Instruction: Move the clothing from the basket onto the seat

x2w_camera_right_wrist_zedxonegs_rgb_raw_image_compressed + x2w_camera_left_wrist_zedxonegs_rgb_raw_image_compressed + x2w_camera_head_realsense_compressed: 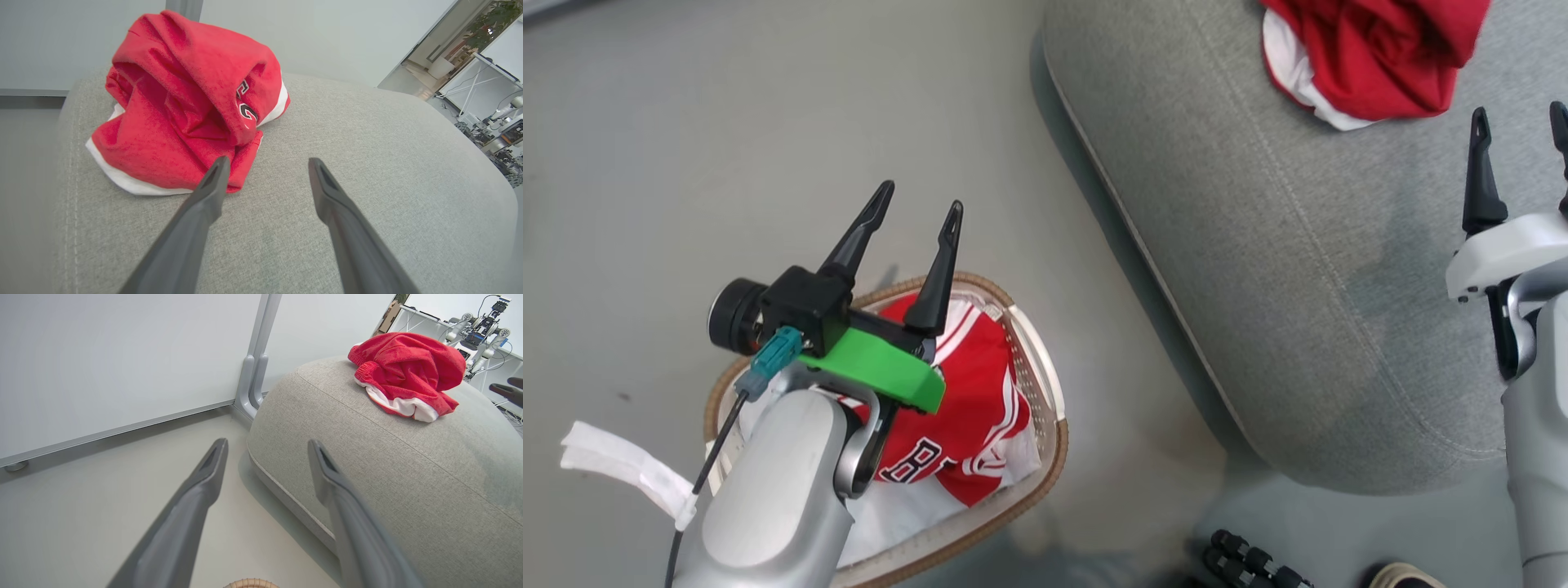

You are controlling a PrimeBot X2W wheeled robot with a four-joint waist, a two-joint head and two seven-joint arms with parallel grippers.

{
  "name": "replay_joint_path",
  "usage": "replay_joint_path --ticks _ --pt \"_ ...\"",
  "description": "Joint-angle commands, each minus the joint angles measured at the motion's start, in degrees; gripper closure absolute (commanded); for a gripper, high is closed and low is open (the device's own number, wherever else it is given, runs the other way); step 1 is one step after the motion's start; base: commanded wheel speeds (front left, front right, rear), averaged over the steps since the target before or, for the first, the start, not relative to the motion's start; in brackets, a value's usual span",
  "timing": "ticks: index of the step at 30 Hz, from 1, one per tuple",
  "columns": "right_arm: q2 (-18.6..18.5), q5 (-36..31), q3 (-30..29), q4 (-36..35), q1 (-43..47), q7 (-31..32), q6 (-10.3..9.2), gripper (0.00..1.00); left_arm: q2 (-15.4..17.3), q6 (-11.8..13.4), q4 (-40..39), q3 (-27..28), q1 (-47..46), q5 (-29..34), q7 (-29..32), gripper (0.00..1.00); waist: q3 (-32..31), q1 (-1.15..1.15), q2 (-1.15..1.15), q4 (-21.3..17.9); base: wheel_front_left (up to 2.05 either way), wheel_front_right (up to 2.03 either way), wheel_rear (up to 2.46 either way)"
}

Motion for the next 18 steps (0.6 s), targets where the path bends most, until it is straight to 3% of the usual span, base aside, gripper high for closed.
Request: replay_joint_path --ticks 1,18 --pt "0.3 0.9 0.5 -1.1 1.8 -0.1 -0.08 0.00 -0.4 -0.2 -0.2 0.8 1.5 -0.1 0.0 0.00 -4.2 0.00 0.00 0.1 0.00 0.00 0.00" --pt "4.5 10.6 11.9 -10.2 10.6 -0.1 -0.08 0.00 -3.9 -0.2 1.6 13.1 11.1 4.2 0.0 0.00 -15.1 0.00 0.00 10.9 0.00 0.00 0.00"
